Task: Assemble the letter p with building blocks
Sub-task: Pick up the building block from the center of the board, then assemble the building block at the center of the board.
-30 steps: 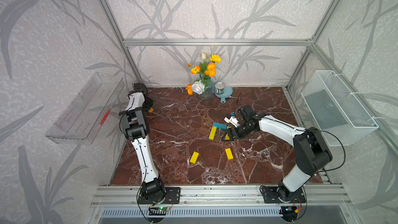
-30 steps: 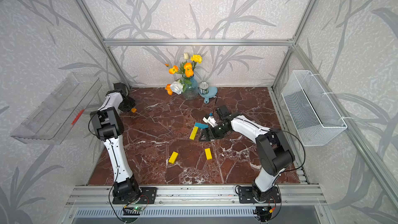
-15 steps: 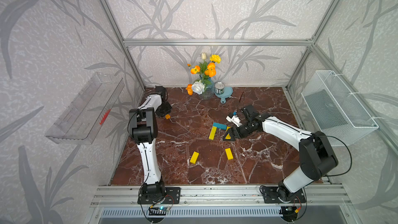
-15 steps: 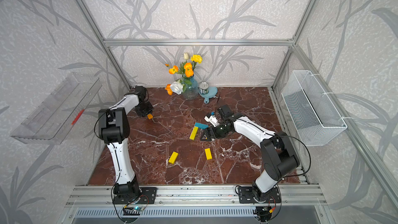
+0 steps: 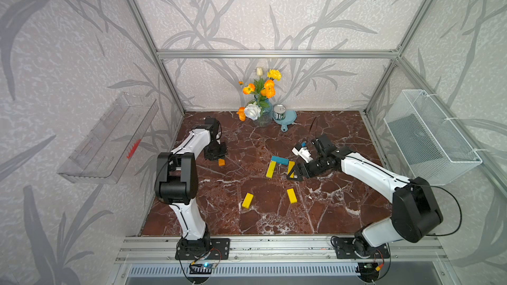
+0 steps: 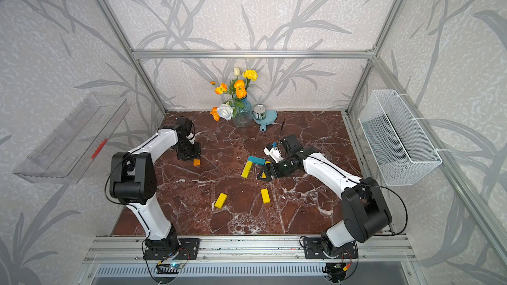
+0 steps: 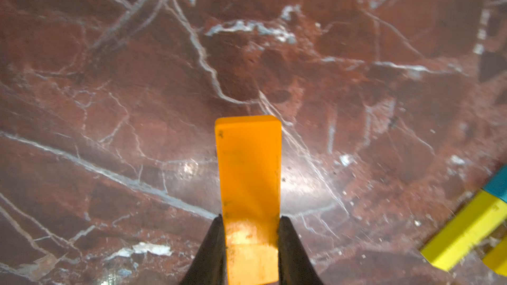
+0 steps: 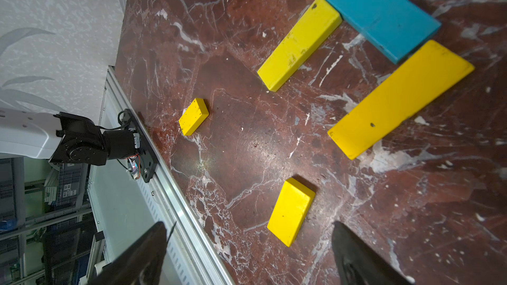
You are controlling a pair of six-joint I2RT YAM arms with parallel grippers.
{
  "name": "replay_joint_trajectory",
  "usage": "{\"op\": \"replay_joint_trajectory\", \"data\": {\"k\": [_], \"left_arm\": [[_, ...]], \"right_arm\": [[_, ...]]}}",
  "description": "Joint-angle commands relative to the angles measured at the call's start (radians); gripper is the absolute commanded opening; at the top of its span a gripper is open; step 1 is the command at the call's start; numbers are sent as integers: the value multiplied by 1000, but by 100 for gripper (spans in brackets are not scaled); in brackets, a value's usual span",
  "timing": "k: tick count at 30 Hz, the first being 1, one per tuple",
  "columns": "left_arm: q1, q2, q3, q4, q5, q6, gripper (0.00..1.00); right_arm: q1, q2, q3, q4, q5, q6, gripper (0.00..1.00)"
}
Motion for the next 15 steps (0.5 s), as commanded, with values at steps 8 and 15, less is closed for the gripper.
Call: {"op": "replay_joint_trajectory", "data": {"k": [8,15], "left_arm": [[-129,-52,17,-84,234,272,0],[-291,-90,39,-86,286,425,0]], "right_arm": [[-98,-64,-76,56,49,80,93],[-186,-134,-128,70,76,109,94]]}}
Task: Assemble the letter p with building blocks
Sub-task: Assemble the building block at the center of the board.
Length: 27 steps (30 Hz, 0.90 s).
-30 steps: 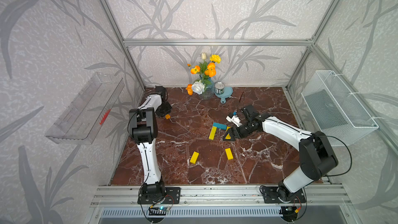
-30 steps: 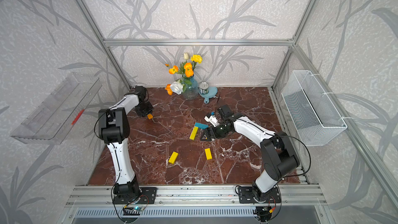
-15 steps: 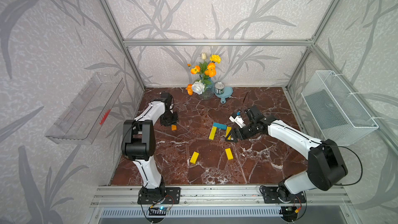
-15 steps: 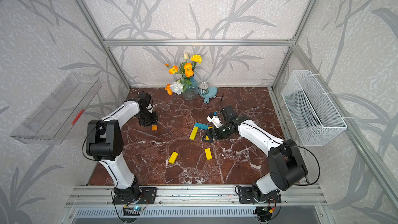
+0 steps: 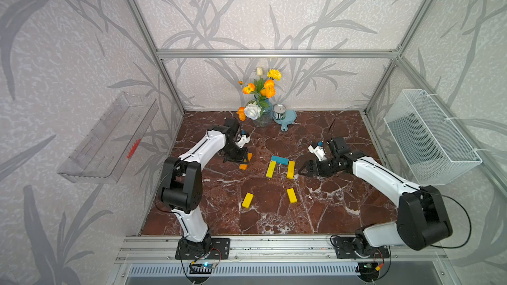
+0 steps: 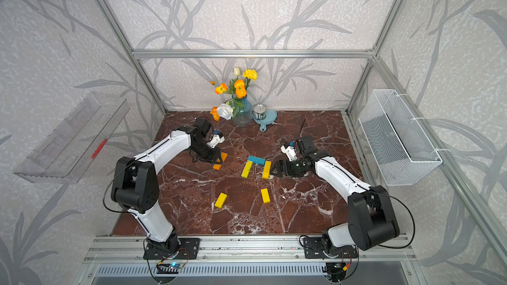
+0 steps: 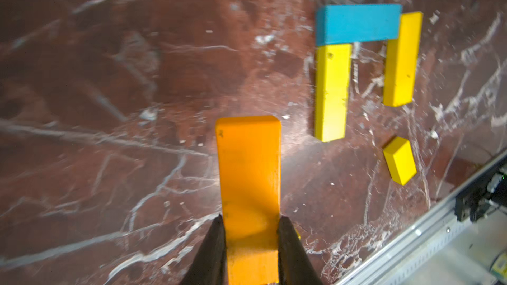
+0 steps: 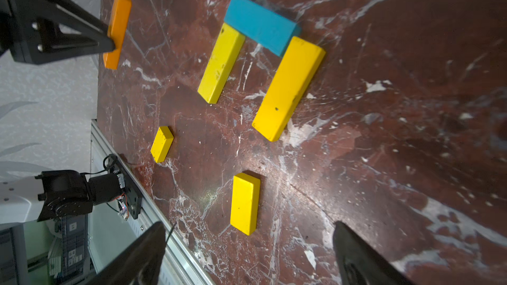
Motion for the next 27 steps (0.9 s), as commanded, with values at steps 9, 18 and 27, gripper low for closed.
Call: {"op": "replay_joint_trajectory", "data": {"k": [9,18,27], "left_arm": [[-140,-35,101,-3,68,285,0],[-246,-5,104,58,6,421,0],[-299,130,240,-108,102,678,0]], "right_arm": [[-48,-73,-66,62,-5,65,95],[-71,-112,-87,60,-10,75,95],[-124,-191,-122,61,33,106,97]]}}
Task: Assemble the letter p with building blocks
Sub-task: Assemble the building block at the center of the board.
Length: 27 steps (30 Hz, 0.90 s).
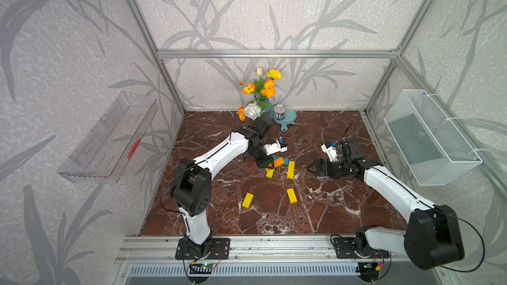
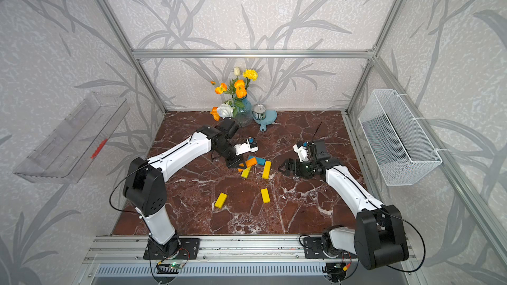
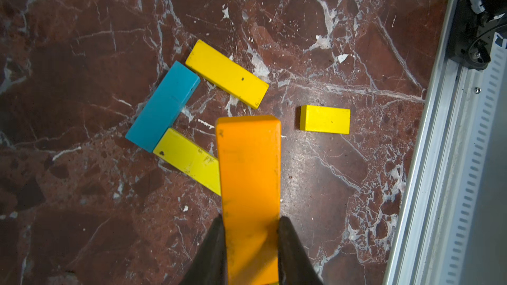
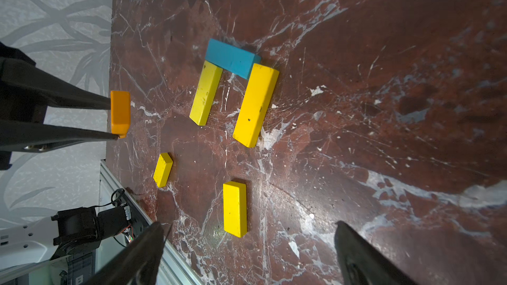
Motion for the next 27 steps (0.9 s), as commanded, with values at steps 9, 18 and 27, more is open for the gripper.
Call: {"op": "replay_joint_trajectory", "data": {"k": [9,18,27], "left_arm": [[-111,176,138,-152,-133,213,0],[-183,213,107,-25,-266,248,0],[-213,290,152,-36,-332,270,0]], "right_arm": [[-30,-84,-56,102,114,117,99],[-45,-70,-60,104,86,109,99],[-53,-90,-72,98,83,101,99]]}}
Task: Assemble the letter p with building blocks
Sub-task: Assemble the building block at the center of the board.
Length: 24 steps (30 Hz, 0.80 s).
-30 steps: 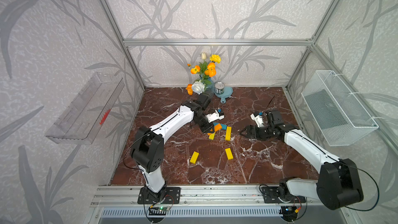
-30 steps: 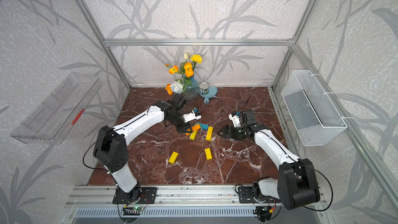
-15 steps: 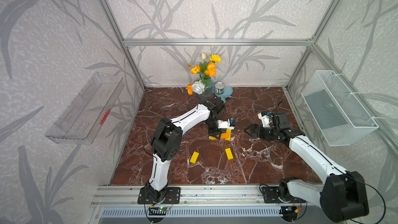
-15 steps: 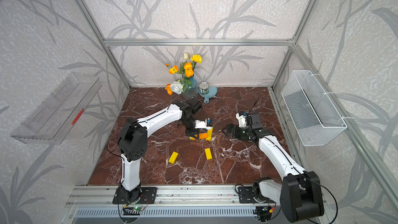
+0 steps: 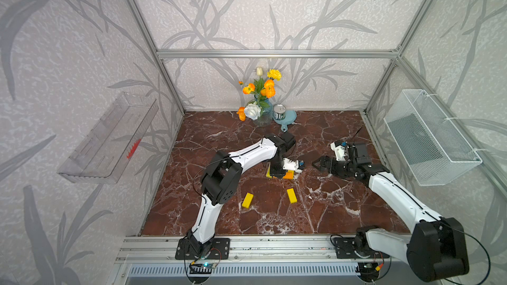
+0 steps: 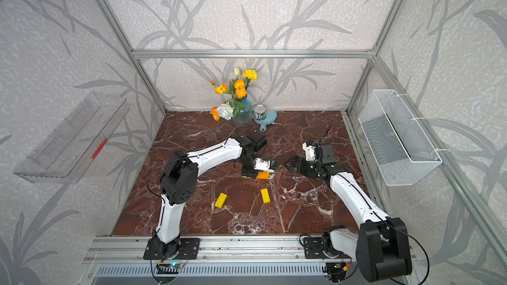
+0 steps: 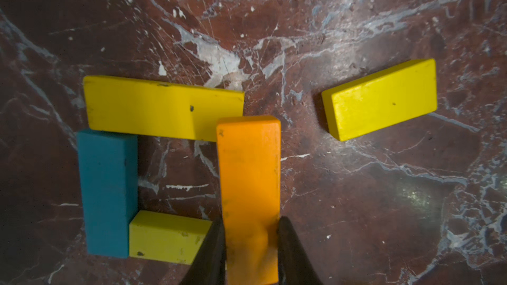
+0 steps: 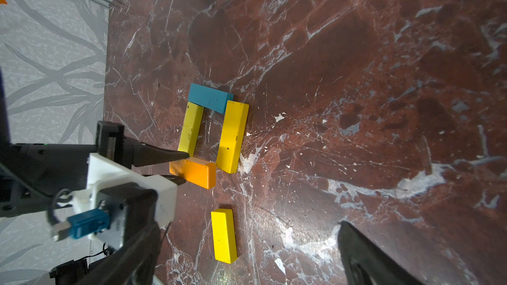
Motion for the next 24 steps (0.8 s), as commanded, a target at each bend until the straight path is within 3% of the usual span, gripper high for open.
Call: {"op": "replay_joint_trajectory", "data": {"k": [1,14,24], "left_arm": [[-7,25,25,-8,-29,32,0],[-15,61,8,16,-38,44,0],[-22,-11,-49,59,-97,53,0]], "right_arm": [[-9,-24,-17,5,-4,-3,99],[-29,-43,-40,-3,-7,-8,99],[-31,-29,-45,15,-26,2,99]]}}
